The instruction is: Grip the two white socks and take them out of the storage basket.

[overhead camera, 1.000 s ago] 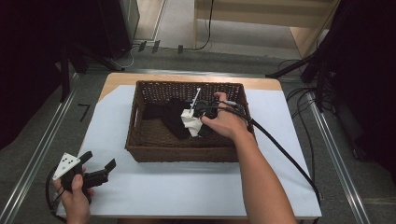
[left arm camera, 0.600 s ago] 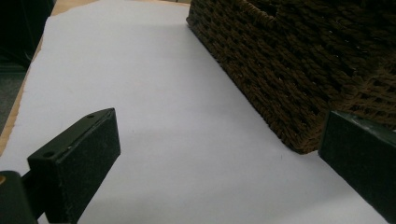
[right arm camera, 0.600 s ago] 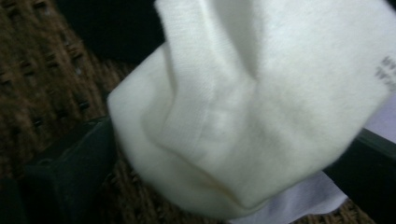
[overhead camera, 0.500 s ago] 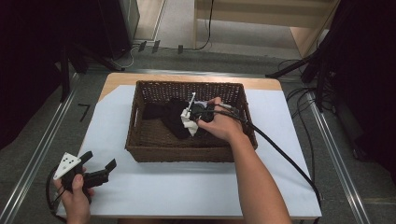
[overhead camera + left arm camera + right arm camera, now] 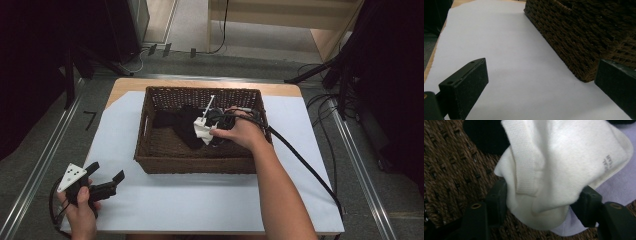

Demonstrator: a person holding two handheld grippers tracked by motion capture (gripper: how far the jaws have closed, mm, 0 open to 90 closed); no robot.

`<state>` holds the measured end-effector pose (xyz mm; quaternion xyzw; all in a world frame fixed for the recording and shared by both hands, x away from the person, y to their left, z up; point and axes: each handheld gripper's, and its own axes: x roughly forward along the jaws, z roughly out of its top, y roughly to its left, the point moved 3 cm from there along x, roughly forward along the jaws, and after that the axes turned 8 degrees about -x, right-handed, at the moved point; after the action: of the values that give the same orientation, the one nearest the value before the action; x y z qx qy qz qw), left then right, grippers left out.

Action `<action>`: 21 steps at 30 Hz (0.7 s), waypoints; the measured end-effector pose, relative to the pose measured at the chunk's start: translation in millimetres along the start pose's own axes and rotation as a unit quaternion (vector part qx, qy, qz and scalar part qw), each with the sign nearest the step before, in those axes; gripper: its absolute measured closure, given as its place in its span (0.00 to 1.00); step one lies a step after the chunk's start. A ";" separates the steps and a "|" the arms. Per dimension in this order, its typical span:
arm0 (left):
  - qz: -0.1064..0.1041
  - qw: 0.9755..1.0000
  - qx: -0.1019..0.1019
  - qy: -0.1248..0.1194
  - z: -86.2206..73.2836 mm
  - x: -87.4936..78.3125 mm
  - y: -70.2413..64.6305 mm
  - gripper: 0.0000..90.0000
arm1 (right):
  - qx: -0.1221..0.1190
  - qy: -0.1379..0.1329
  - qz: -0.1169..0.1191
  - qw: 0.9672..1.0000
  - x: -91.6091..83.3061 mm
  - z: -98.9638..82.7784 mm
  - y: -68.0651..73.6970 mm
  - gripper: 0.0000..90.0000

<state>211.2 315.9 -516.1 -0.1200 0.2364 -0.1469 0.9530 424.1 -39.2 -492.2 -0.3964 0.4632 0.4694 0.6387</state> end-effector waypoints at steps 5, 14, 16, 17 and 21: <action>0.000 1.000 -0.001 0.000 0.0 0.2 -0.2 0.00 | -0.004 -0.012 -0.033 0.999 -3.4 4.5 3.4 0.45; 0.000 1.000 -0.001 0.000 0.0 0.3 -0.2 0.00 | -0.026 -0.005 -0.081 0.996 1.4 10.3 8.8 0.30; -0.002 1.000 -0.002 0.000 0.0 0.4 -0.3 0.00 | -0.029 -0.007 -0.085 0.996 1.2 11.0 9.1 0.26; -0.003 1.000 -0.001 0.001 0.1 0.5 -0.3 0.00 | -0.030 -0.010 -0.090 0.995 1.1 13.5 10.0 0.20; -0.006 1.000 -0.002 0.002 0.0 0.7 -0.3 0.00 | -0.029 -0.005 -0.083 0.996 4.4 18.0 11.0 0.22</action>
<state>211.7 315.4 -516.3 -0.1234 0.2378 -0.1525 0.9513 418.0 -18.6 -492.5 -0.4492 0.4116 0.4302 0.6661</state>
